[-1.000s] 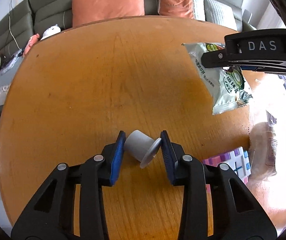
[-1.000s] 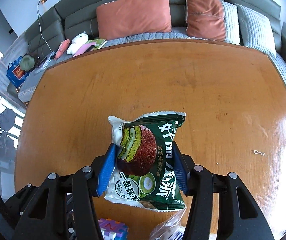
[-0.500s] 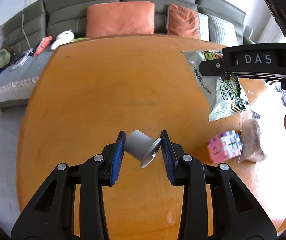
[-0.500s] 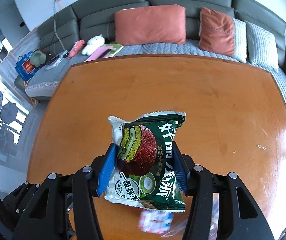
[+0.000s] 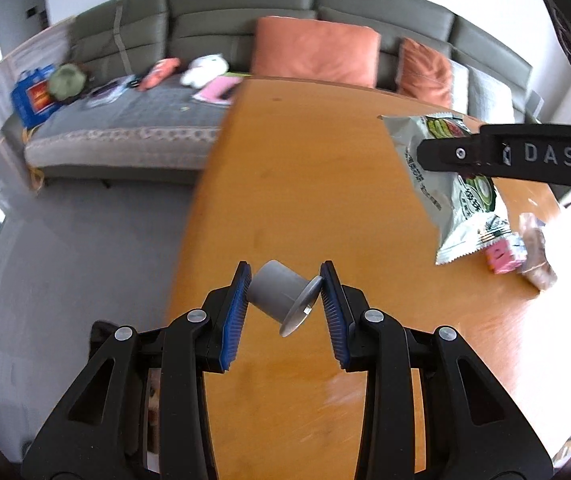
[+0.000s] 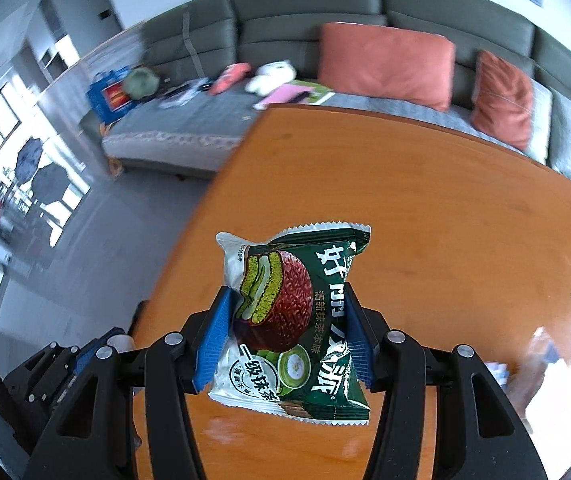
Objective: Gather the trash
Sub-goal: 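Carry the white cup and green snack bag over the black bin and open both grippers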
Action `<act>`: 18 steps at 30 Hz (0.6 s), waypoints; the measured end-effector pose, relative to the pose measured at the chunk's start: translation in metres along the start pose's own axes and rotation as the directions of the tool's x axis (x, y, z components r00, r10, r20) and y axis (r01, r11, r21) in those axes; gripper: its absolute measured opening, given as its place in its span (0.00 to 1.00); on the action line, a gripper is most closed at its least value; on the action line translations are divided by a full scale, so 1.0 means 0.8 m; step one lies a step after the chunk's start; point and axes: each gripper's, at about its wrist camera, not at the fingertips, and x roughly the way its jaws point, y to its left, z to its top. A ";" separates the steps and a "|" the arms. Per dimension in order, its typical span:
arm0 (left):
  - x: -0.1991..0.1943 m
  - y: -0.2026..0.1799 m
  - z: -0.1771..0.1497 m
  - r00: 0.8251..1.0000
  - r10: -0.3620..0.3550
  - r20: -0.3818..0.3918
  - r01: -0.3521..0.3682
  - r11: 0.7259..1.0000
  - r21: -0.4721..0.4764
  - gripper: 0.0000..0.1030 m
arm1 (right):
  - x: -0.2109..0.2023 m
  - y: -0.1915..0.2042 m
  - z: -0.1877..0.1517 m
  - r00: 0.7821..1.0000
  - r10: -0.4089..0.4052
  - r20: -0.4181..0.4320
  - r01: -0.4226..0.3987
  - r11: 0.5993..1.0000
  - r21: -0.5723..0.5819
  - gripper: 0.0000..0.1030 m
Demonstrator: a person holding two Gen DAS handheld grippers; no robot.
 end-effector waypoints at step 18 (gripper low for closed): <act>-0.081 0.230 -0.131 0.976 0.212 -0.056 -0.219 0.930 -0.295 0.34 | 0.044 0.313 -0.054 0.970 0.199 -0.139 -0.236 0.909 -0.345 0.53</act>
